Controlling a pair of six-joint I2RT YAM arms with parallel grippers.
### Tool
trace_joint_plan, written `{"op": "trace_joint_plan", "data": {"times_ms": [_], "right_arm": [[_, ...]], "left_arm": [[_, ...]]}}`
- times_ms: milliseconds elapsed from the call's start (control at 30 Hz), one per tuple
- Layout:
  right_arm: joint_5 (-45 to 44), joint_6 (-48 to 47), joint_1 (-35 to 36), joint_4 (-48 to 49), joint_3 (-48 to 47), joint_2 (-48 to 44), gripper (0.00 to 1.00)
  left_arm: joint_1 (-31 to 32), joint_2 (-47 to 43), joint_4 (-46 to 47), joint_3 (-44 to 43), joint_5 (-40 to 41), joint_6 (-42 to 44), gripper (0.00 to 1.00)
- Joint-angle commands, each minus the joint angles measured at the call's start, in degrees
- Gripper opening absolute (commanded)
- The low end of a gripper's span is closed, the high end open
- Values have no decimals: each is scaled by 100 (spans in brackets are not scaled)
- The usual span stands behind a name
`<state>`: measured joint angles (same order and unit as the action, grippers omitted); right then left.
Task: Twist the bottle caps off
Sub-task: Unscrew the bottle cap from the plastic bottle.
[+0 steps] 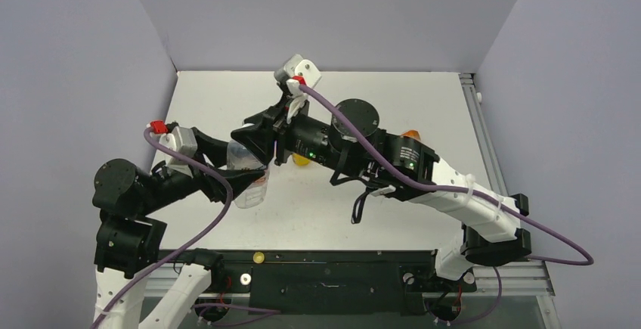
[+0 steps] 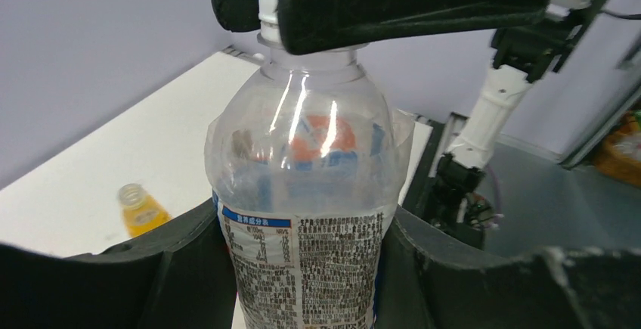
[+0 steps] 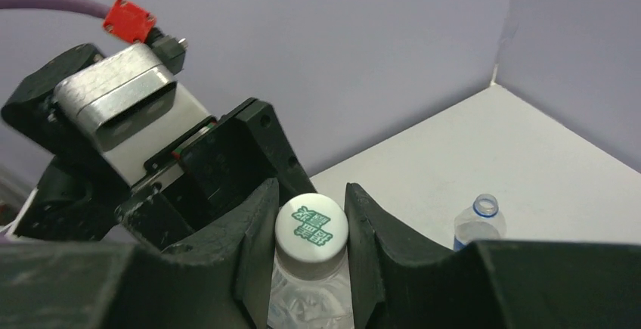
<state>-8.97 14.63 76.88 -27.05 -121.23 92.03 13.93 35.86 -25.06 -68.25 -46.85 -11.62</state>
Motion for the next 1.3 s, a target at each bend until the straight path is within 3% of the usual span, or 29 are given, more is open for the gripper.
{"op": "trace_joint_plan", "data": {"times_ms": [0, 133, 200, 433, 533, 600, 633, 700, 767, 900, 1033, 1267], "right_arm": [[2353, -246, -196, 704, 371, -647, 0], [4376, 72, -465, 939, 373, -760, 0], [4831, 153, -502, 1044, 368, -774, 0], [5420, 81, -510, 1014, 429, -764, 0], [4841, -163, -521, 716, 362, -785, 1], [3984, -266, -498, 616, 407, -895, 24], [3574, -306, -426, 631, 506, -1015, 45], [2202, -504, -195, 752, 693, -1187, 65], [976, -532, 13, 801, 766, -1214, 74], [-573, -340, 241, 424, 361, -829, 77], [-1293, -60, 297, -309, -487, -117, 67], [-1353, 147, 303, -476, -1023, 413, 58]], "left_arm": [[1, 139, 1171, -199, -1054, -1376, 1], [4, 258, 2243, -48, -1672, -2729, 1], [-4, 296, 2807, 34, -1805, -3294, 1], [3, 366, 2896, 33, -1823, -3333, 1], [0, 374, 2605, 8, -1781, -3012, 1], [-4, 385, 1990, -59, -1681, -2454, 1], [0, 382, 1549, -126, -1532, -1939, 1], [3, 353, 864, -219, -1209, -1123, 2], [-4, 310, 322, -294, -722, -355, 3], [-3, 124, -100, -261, 244, 767, 4], [-5, -95, -48, -97, 832, 1206, 5], [2, -281, 38, 41, 1178, 1414, 5]]}}
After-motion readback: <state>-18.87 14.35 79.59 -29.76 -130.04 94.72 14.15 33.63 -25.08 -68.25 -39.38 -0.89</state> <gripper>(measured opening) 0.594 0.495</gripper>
